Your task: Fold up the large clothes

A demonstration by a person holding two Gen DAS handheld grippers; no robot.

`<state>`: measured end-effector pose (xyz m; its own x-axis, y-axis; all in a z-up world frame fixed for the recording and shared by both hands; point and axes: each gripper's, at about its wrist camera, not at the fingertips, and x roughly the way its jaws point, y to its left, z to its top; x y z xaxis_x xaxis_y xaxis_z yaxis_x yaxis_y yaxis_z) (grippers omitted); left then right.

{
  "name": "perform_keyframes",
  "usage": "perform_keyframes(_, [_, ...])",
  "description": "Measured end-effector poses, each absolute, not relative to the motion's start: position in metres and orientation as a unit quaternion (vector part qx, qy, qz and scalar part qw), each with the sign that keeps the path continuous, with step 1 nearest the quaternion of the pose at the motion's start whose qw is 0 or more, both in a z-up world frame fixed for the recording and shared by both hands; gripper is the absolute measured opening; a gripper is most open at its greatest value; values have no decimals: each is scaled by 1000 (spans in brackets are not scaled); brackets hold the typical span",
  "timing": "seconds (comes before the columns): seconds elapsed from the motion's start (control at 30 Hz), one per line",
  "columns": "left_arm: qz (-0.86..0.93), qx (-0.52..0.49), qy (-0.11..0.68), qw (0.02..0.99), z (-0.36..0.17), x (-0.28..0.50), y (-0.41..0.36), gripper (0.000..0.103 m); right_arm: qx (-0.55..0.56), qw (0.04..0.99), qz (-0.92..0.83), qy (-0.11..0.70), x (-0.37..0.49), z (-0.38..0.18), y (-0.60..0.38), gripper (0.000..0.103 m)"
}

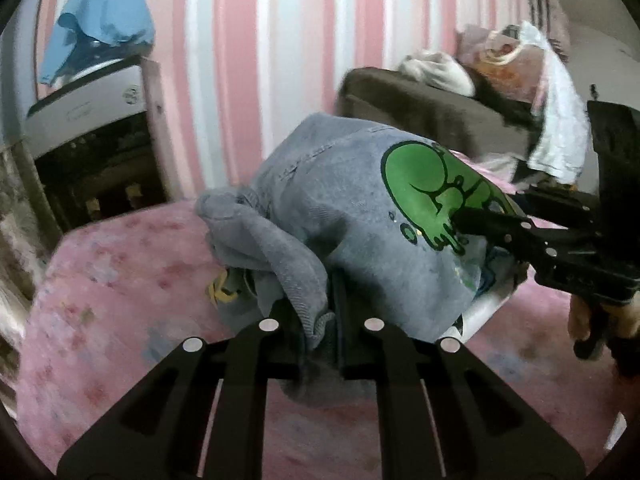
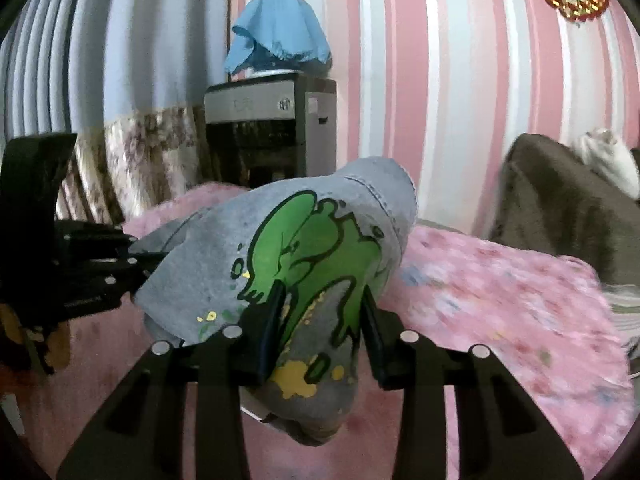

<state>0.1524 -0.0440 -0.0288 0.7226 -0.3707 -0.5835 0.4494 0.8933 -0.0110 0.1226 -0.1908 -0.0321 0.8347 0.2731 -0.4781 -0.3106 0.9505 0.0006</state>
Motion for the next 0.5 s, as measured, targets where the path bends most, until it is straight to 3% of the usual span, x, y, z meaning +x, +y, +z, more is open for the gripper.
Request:
perform_keyframes(0.13, [-239, 63, 332, 910, -53, 114, -66, 11, -81, 943, 138, 293, 88, -62, -206, 37])
perform_keyframes(0.23, [-232, 68, 354, 903, -75, 106, -69, 24, -65, 931, 130, 334, 88, -89, -219, 41])
perform_keyframes(0.3, [-224, 63, 359, 904, -80, 106, -66, 32, -49, 936, 128, 324, 84, -88, -227, 51])
perform_keyframes(0.33, [-216, 65, 355, 907, -79, 105, -64, 38, -57, 937, 122, 322, 82, -86, -227, 55])
perform_keyframes(0.4, [-172, 74, 342, 921, -74, 99, -59, 67, -80, 944, 101, 304, 76, -79, -222, 71])
perform_keyframes(0.43, [-159, 73, 332, 927, -71, 98, -55, 86, -80, 948, 95, 293, 69, -75, -223, 77])
perform_keyframes(0.47, [-151, 67, 318, 934, -67, 92, -49, 97, -72, 951, 93, 288, 64, -72, -224, 82])
perform_keyframes(0.5, [-148, 61, 304, 939, -62, 84, -44, 98, -60, 953, 91, 282, 59, -70, -226, 93])
